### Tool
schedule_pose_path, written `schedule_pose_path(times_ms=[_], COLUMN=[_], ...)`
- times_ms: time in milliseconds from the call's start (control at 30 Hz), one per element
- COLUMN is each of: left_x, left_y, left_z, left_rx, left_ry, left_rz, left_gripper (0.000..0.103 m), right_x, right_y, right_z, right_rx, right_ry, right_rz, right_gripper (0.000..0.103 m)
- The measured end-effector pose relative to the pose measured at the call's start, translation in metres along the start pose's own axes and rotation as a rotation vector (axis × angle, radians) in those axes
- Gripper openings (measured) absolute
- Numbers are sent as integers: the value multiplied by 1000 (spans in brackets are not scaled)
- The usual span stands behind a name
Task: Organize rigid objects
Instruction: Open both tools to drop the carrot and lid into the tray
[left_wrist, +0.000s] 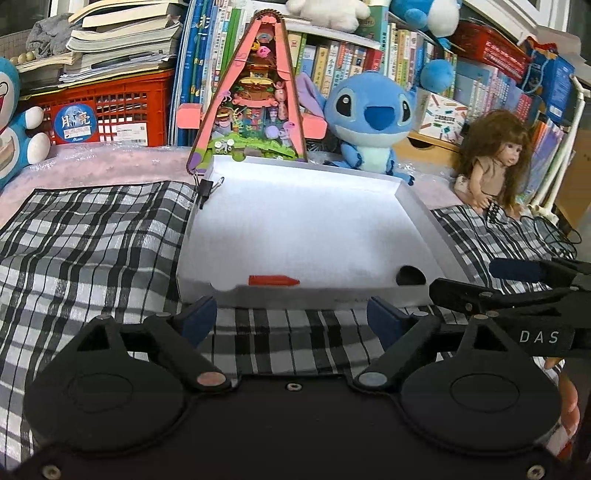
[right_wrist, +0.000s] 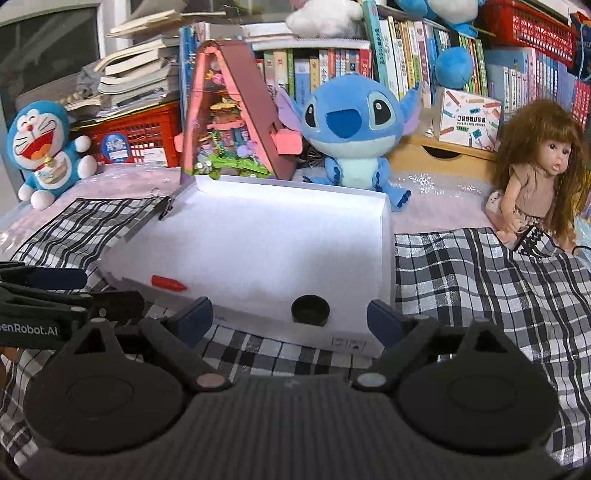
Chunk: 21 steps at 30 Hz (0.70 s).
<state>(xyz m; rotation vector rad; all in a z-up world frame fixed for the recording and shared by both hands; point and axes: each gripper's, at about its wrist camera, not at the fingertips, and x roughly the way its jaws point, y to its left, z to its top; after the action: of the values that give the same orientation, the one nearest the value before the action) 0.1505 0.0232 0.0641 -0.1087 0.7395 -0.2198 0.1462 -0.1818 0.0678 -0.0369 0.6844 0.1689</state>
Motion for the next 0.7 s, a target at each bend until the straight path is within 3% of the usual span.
schedule_pose_path(times_ms=[433,700], left_x=[-21,-30], left_y=[0,-2], left_z=[-38,-58], left_rx=[5,-1], left_ry=[-9,-13], left_rz=[-20,-26], left_gripper=[88,89], right_x=[-26,-40], right_y=[3,14], right_z=[-33,-55], right_rx=[-16,-96], right_ry=[-53,-94], right_rz=[13,2], right_gripper=[99,102])
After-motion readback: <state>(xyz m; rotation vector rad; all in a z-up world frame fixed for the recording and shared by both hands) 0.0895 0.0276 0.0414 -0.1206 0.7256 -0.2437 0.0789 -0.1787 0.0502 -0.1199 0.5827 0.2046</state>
